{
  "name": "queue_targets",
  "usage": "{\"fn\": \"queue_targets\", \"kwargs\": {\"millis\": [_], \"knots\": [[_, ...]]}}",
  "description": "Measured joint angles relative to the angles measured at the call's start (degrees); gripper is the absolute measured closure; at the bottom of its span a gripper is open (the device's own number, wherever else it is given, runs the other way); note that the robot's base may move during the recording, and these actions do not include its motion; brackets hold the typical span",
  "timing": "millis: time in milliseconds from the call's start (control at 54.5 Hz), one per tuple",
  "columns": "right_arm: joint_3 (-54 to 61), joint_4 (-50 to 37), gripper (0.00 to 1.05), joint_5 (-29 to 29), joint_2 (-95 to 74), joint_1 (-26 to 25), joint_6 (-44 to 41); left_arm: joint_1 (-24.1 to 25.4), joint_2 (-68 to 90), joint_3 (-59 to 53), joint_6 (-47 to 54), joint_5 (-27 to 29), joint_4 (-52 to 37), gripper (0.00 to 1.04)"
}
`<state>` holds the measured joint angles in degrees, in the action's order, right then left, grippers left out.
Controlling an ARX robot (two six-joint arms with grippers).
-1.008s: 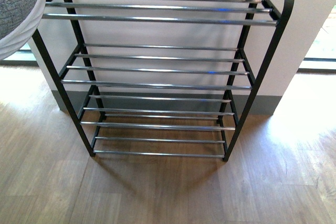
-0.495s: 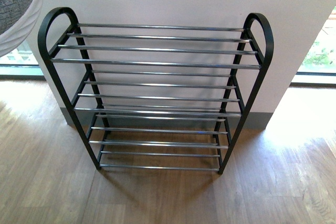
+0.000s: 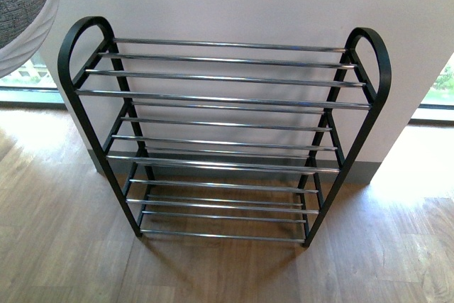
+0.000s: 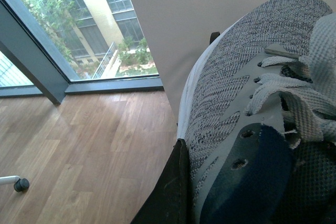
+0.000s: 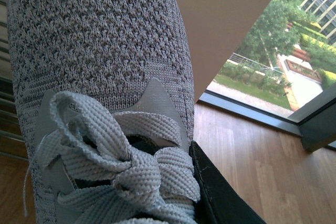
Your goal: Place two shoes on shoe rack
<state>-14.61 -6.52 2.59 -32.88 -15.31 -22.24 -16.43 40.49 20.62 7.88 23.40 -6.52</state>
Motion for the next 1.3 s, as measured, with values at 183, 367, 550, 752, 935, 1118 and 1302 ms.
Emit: {"fn": "queue_targets", "kwargs": {"millis": [183, 367, 550, 752, 935, 1118, 1302], "knots": [[0.0, 0.0, 1.03, 0.0, 0.0, 0.0, 0.0, 0.0, 0.0, 0.0, 0.0, -0.1, 0.0, 1.03], [1.4, -6.9, 1.03, 11.3, -0.6, -2.3, 9.6, 0.0, 0.0, 0.0, 0.0, 0.0, 0.0, 1.03], [-1.7, -7.6, 1.03, 13.2, -5.5, -1.0, 16.3, 0.0, 0.0, 0.0, 0.0, -0.2, 0.0, 1.03], [-11.3, -9.9, 1.03, 9.0, -17.5, 2.6, 13.9, 0.0, 0.0, 0.0, 0.0, 0.0, 0.0, 1.03], [-24.9, -12.5, 1.03, 4.4, -32.5, 8.5, 10.7, 0.0, 0.0, 0.0, 0.0, 0.0, 0.0, 1.03], [-33.9, -12.7, 1.03, 2.7, -45.5, 12.6, 10.0, 0.0, 0.0, 0.0, 0.0, 0.0, 0.0, 1.03], [-42.6, -11.7, 1.03, -1.0, -58.2, 15.1, 8.3, 0.0, 0.0, 0.0, 0.0, 0.0, 0.0, 1.03]]}}
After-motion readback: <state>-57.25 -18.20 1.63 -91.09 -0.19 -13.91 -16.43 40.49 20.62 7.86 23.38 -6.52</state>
